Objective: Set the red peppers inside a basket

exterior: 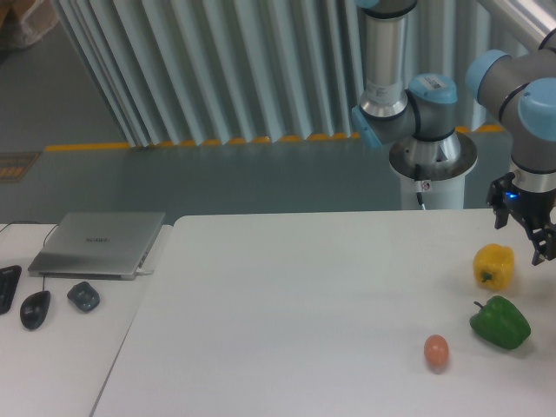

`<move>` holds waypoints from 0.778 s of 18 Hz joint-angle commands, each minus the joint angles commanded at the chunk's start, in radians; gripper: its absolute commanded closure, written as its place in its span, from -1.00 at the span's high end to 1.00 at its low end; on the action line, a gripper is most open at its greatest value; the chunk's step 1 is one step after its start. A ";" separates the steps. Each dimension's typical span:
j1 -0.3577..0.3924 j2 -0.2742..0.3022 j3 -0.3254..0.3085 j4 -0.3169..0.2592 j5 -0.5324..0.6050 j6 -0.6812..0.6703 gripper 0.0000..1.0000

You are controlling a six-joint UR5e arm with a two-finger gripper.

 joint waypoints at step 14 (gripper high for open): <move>-0.103 0.020 -0.003 0.008 0.002 -0.008 1.00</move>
